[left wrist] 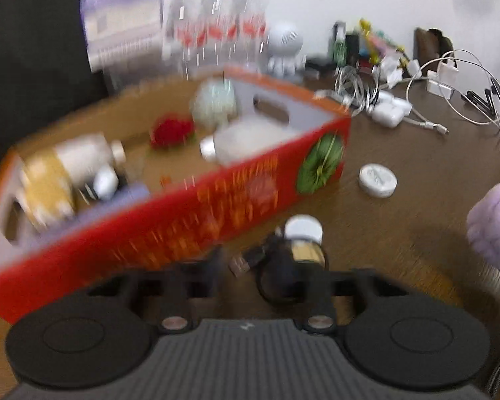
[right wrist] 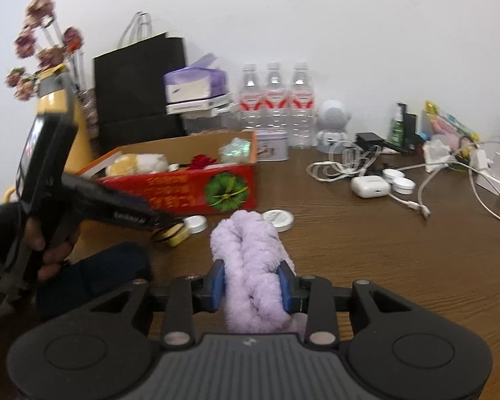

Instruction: Organize objects

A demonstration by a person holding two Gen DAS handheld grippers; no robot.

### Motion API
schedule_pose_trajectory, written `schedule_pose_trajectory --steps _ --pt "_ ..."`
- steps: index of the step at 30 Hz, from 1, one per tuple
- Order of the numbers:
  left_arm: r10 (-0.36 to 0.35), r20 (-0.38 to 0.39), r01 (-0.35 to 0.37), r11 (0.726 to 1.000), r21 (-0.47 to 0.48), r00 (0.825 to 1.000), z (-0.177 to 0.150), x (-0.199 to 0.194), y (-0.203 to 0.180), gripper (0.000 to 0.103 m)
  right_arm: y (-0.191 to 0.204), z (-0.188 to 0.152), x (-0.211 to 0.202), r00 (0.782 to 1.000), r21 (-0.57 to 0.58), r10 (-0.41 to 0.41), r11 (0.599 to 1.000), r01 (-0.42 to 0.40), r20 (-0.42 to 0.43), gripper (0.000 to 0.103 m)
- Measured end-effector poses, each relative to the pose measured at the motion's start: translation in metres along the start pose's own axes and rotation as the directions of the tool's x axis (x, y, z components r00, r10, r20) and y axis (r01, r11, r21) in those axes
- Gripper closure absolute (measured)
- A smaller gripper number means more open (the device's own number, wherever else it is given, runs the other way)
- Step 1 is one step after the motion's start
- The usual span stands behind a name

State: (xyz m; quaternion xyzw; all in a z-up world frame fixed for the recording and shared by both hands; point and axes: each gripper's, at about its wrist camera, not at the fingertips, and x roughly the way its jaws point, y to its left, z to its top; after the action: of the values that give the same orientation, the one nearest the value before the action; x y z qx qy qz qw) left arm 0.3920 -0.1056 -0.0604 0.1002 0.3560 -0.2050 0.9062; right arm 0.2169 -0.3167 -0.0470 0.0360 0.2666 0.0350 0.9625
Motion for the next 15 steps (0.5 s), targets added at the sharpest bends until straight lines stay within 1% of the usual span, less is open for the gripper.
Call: schedule_pose_trajectory --steps 2,4,6,7,9,10,11,12,15 --pt "-0.047 0.004 0.048 0.998 -0.028 0.999 0.0 0.003 0.007 0.077 -0.008 0.0 0.002 1.0 0.013 -0.014 1.0 0.014 0.002 0.071" --pt "-0.065 0.005 0.065 0.998 -0.019 0.998 0.001 0.006 0.005 0.076 -0.014 -0.001 0.006 1.0 0.023 -0.023 0.999 0.023 0.0 0.071" --pt "-0.045 0.004 0.045 0.999 0.014 0.999 0.002 0.008 -0.001 0.077 -0.018 -0.003 0.01 1.0 0.036 -0.02 0.999 0.02 -0.008 0.071" --pt "-0.022 0.008 0.022 0.999 0.025 1.0 0.002 0.008 -0.006 0.078 -0.018 -0.004 0.012 1.0 0.042 -0.017 0.999 0.017 -0.012 0.071" --pt "0.027 0.012 -0.027 1.0 0.007 1.0 -0.001 0.006 -0.014 0.079 -0.015 -0.005 0.013 1.0 0.042 -0.006 0.999 0.006 -0.014 0.071" --pt "0.035 0.031 -0.035 0.999 0.001 0.999 -0.004 -0.001 -0.019 0.091 -0.013 -0.006 0.012 1.0 0.038 0.0 0.999 0.0 -0.013 0.071" --pt "0.041 0.06 -0.041 0.999 0.002 0.997 -0.008 -0.011 -0.023 0.097 -0.011 -0.006 0.01 1.0 0.035 0.005 0.999 -0.004 -0.008 0.071" --pt "0.047 0.074 -0.046 0.999 -0.006 0.996 -0.011 -0.02 -0.026 0.097 -0.009 -0.007 0.006 1.0 0.034 0.007 0.999 -0.007 -0.003 0.071" --pt "0.039 0.106 -0.032 0.998 -0.059 0.994 -0.025 -0.05 -0.028 0.098 -0.006 -0.01 -0.007 1.0 0.034 0.007 0.999 -0.007 0.0 0.071"
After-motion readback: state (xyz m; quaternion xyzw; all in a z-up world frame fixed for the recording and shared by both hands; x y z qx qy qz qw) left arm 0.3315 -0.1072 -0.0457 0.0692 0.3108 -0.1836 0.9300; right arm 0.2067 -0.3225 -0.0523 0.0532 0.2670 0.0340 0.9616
